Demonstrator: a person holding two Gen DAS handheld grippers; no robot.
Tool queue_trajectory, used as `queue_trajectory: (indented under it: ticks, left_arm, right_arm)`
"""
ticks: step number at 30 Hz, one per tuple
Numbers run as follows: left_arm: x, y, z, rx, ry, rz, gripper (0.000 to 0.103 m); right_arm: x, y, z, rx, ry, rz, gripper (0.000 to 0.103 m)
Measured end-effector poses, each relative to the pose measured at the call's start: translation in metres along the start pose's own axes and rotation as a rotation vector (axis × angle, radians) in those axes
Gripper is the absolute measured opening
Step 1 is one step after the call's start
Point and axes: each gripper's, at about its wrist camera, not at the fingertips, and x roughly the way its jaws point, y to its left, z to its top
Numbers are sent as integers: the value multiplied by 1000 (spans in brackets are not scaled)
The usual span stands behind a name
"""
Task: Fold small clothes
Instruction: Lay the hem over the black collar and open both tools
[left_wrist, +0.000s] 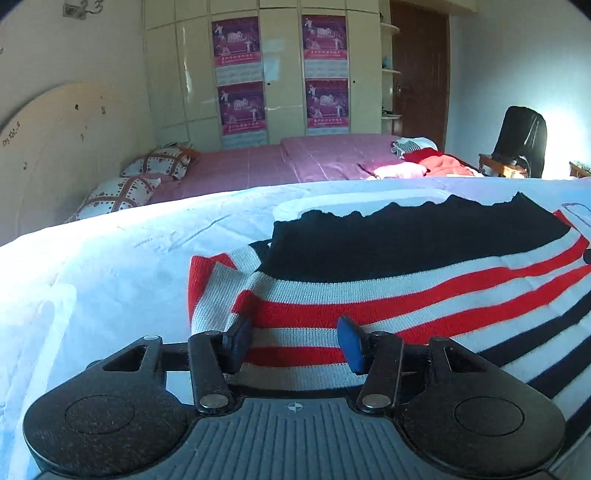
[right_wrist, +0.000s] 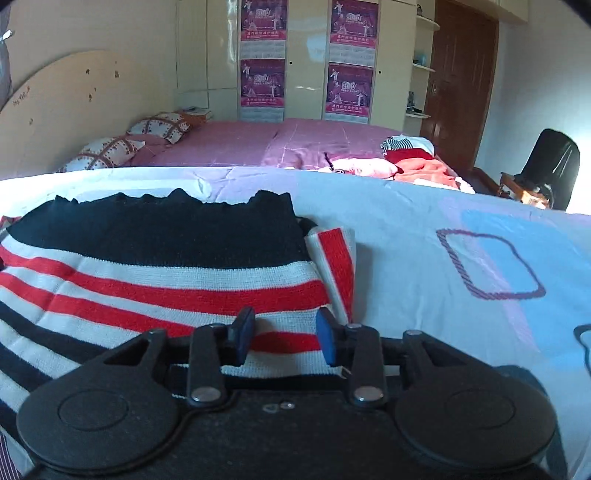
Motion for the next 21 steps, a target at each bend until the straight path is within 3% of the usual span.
queue_trajectory:
  ticks: [4,9,12,15,17,21]
  left_arm:
    - [-30,-7,6,-109,-35,-29,51]
    - [-67,-63,-2,-59,-66,-163,54]
    - [-69,-87,-12,-49,-49,-177,58]
    - [-58,-89,-25,-63,-3,-165,61]
    - [-61,-85,-31,-47,-18,-156,61]
    - [-73,-54,-38,-61,-12,-85,62]
  right_arm:
    - [-30,25,6,69,-73,54,38]
    - [-58,91,-10,-30,-79,209,35]
    - [-61,121,-23,-74,-64,234,35]
    - [-55,130,-30,-81,-30,214,36]
    - [-56,128,-35,-95,-28,202,36]
    - [-66,103,-42,-114,-35,111,37]
